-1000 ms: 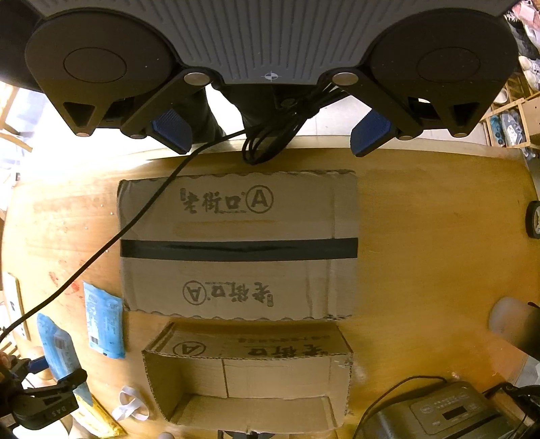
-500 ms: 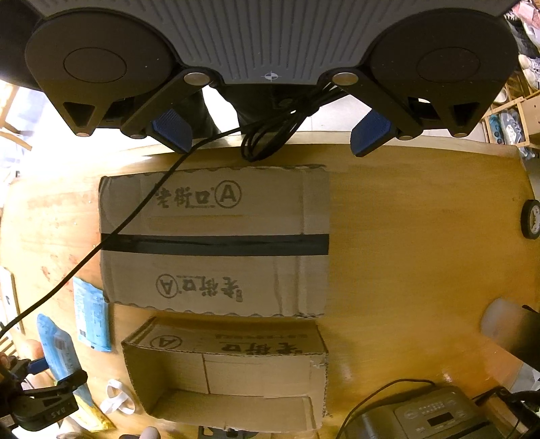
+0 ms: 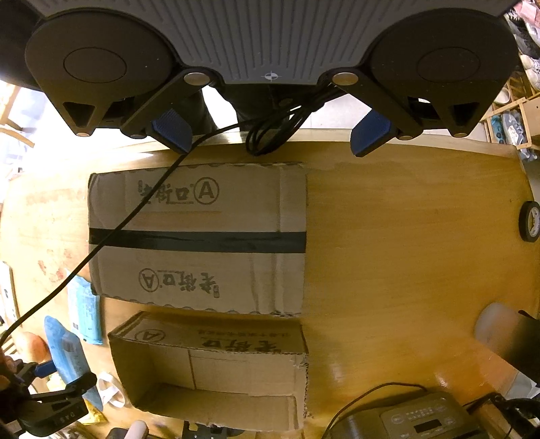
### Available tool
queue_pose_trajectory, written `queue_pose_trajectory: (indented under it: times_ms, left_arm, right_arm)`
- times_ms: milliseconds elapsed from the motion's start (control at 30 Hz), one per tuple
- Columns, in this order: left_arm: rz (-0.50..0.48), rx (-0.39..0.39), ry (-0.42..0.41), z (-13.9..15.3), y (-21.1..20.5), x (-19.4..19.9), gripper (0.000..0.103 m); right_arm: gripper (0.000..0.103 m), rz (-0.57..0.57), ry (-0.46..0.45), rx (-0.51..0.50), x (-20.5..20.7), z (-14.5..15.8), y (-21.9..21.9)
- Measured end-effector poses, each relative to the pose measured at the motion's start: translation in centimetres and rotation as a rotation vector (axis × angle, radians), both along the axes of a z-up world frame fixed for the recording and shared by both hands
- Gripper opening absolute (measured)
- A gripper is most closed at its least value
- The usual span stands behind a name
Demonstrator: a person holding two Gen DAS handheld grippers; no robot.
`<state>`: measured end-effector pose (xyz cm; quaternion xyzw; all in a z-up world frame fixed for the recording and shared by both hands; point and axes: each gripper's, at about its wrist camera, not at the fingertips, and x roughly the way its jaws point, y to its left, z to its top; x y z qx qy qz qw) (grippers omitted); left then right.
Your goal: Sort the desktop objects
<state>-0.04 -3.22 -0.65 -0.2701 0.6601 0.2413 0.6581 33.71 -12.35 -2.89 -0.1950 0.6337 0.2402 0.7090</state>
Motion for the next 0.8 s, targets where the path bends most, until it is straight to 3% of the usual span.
queue_pose_trajectory:
  times_ms: [800]
  left_arm:
    - [0.025, -0.009, 0.011, -0.5, 2.7, -2.7, 0.103]
  right_arm:
    - [0.059, 0.016, 0.007, 0.011, -2.9, -0.3, 4.7]
